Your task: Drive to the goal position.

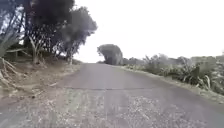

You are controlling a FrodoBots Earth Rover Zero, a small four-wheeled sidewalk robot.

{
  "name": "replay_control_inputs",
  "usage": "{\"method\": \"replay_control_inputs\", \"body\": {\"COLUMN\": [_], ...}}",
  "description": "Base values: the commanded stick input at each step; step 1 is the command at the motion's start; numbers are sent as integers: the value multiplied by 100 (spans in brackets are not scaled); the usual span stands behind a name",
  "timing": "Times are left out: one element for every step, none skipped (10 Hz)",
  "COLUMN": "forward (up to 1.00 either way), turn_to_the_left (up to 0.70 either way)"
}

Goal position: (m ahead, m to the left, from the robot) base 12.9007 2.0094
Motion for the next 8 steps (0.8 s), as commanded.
{"method": "replay_control_inputs", "body": {"forward": [70, 70, 70, 70, 70, 70, 70, 70], "turn_to_the_left": [1, 0, 0, 0, 2, 2, 2, 1]}}
